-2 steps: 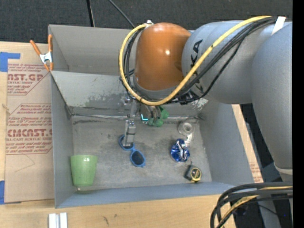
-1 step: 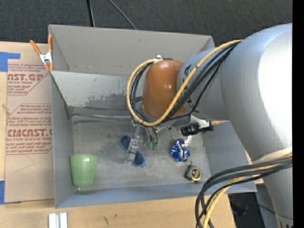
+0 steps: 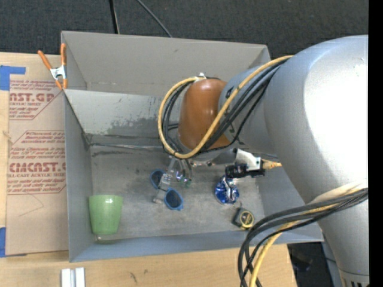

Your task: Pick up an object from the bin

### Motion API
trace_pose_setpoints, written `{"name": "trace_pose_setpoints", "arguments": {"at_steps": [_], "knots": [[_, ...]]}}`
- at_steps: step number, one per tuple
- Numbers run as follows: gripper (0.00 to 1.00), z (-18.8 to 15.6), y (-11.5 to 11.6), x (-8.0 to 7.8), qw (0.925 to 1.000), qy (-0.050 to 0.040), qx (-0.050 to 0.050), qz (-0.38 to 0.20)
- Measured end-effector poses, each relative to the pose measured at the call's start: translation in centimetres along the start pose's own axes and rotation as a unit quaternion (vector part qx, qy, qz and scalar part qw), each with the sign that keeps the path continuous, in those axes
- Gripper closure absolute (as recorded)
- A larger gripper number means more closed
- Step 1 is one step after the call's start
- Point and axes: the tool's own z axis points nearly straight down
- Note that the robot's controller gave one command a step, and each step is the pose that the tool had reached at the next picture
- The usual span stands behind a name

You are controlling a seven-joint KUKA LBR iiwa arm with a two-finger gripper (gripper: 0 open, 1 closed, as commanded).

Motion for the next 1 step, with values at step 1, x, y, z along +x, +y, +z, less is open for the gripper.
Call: {"name": "trace_pose_setpoints", "arguments": {"at_steps": [1], "knots": [[1.00,-0.08,0.05,0.00,1.0000,-0.0002,-0.001,0.000]]}}
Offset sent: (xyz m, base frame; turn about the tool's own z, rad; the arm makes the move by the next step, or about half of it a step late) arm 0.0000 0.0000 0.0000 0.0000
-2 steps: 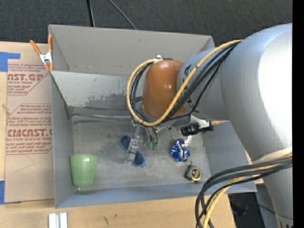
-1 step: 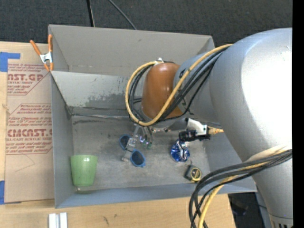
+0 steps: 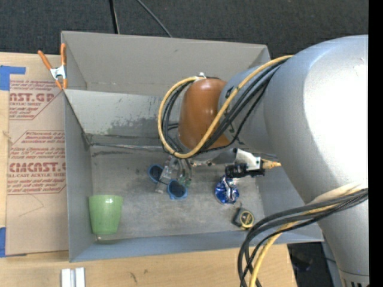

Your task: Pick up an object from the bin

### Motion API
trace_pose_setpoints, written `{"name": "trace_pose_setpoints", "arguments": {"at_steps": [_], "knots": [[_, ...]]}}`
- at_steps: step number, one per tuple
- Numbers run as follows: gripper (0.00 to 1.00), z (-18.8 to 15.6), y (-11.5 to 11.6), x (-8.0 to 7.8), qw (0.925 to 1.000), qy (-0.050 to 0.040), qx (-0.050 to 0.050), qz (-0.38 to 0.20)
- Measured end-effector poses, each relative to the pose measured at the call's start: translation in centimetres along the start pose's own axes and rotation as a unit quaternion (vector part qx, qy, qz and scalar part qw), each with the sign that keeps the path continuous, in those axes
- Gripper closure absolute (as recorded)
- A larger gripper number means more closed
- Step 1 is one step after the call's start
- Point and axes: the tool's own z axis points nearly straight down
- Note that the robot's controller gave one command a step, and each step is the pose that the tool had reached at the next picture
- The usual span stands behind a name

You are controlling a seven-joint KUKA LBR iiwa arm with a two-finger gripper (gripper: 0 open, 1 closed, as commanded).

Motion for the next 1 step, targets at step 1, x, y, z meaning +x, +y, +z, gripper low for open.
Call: {"name": "trace_pose_setpoints", "arguments": {"at_steps": [1], "knots": [[1.00,-14.50,1.14,5.64,0.9997,-0.0029,-0.002,-0.022]]}}
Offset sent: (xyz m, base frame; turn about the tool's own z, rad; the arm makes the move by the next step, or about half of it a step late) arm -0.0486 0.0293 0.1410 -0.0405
